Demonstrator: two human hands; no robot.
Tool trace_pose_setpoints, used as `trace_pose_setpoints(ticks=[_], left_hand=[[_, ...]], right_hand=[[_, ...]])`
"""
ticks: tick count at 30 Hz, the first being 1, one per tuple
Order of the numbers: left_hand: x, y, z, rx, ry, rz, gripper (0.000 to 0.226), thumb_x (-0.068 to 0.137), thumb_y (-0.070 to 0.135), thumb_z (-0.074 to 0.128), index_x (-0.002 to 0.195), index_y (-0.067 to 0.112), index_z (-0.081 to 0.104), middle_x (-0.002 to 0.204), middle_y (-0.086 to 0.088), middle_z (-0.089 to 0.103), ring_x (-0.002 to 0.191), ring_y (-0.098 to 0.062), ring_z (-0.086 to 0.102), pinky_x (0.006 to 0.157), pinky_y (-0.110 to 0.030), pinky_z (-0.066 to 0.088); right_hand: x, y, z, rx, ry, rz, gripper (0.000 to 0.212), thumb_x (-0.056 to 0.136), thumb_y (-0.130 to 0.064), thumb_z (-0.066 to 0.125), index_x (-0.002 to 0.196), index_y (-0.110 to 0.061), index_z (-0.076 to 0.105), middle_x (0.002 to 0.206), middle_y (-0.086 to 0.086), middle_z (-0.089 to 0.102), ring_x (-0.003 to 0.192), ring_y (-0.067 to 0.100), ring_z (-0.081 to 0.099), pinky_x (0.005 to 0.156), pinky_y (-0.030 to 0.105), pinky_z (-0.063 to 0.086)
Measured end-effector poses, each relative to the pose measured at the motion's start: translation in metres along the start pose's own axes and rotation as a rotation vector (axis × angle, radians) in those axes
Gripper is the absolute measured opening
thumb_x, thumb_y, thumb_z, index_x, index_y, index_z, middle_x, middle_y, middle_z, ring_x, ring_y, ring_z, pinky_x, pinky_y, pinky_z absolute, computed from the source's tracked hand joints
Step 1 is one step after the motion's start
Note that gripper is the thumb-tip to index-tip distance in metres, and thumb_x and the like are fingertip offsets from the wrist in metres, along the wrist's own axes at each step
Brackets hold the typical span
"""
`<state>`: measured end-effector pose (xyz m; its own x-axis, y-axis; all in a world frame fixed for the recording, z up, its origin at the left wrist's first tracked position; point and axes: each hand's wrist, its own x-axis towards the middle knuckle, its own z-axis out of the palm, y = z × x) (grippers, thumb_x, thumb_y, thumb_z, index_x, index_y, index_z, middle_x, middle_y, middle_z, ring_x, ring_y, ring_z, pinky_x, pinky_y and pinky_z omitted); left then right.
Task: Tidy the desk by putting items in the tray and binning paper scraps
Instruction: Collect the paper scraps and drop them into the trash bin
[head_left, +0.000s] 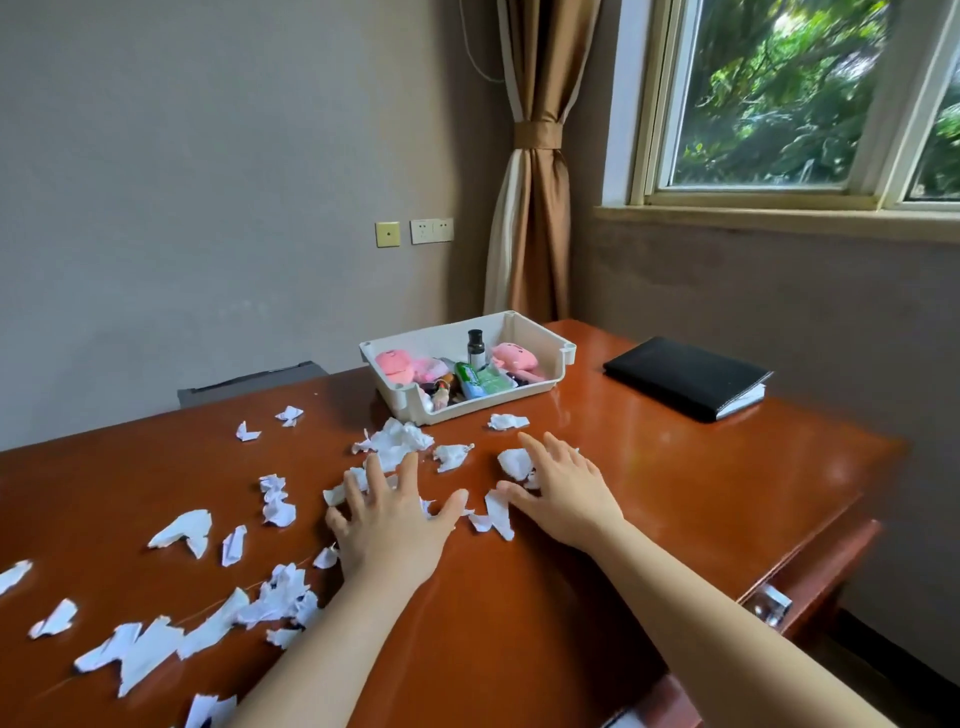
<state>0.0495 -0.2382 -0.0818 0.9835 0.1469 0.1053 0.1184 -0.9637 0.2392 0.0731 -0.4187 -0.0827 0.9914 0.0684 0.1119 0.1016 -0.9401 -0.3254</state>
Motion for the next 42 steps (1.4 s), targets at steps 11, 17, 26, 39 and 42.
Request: trace_pose_setpoints(ticks=[11, 17, 26, 39, 42], left_hand=[[0.032, -0.005, 0.008, -0.206, 0.1, 0.228, 0.047, 0.098, 0.032, 0.041, 0.144, 0.024, 0.033, 0.142, 0.0, 0.043, 0.131, -0.019, 0.039, 0.102, -0.032, 0.04], [0.034, -0.004, 0.007, -0.201, 0.23, 0.234, 0.046, 0.098, 0.026, 0.044, 0.143, 0.024, 0.034, 0.147, 0.001, 0.035, 0.133, -0.018, 0.035, 0.103, -0.031, 0.04], [0.029, -0.005, 0.006, 0.114, 0.186, 0.056, 0.06, 0.09, 0.063, 0.031, 0.141, 0.03, 0.031, 0.146, -0.002, 0.034, 0.132, -0.024, 0.034, 0.103, -0.04, 0.035], [0.039, -0.012, -0.002, 0.039, 0.235, 0.241, 0.032, 0.096, 0.027, 0.051, 0.127, 0.018, 0.049, 0.122, -0.003, 0.058, 0.109, -0.018, 0.059, 0.082, -0.026, 0.052], [0.04, -0.013, -0.006, -0.032, 0.284, 0.248, 0.024, 0.098, 0.029, 0.045, 0.115, 0.016, 0.056, 0.108, -0.004, 0.064, 0.097, -0.017, 0.061, 0.071, -0.024, 0.05]], right_hand=[[0.022, -0.017, 0.007, 0.298, 0.118, -0.099, 0.014, 0.09, -0.016, 0.051, 0.091, -0.018, 0.065, 0.105, 0.0, 0.058, 0.102, 0.018, 0.052, 0.082, 0.028, 0.044], [0.012, -0.018, 0.004, 0.414, 0.101, -0.097, 0.033, 0.094, -0.033, 0.047, 0.126, -0.025, 0.053, 0.132, -0.005, 0.05, 0.122, 0.014, 0.045, 0.098, 0.028, 0.037], [0.012, -0.028, 0.012, 0.065, 0.069, -0.102, 0.038, 0.089, -0.051, 0.05, 0.125, -0.038, 0.052, 0.138, -0.009, 0.045, 0.129, 0.017, 0.034, 0.104, 0.034, 0.028], [0.02, -0.03, 0.009, 0.186, 0.229, -0.176, 0.015, 0.092, -0.026, 0.055, 0.101, -0.017, 0.063, 0.105, -0.004, 0.06, 0.09, 0.019, 0.06, 0.067, 0.032, 0.048], [0.024, -0.029, 0.0, 0.225, 0.25, -0.144, 0.018, 0.092, -0.027, 0.054, 0.107, -0.02, 0.062, 0.103, -0.001, 0.065, 0.091, 0.02, 0.062, 0.073, 0.033, 0.051]])
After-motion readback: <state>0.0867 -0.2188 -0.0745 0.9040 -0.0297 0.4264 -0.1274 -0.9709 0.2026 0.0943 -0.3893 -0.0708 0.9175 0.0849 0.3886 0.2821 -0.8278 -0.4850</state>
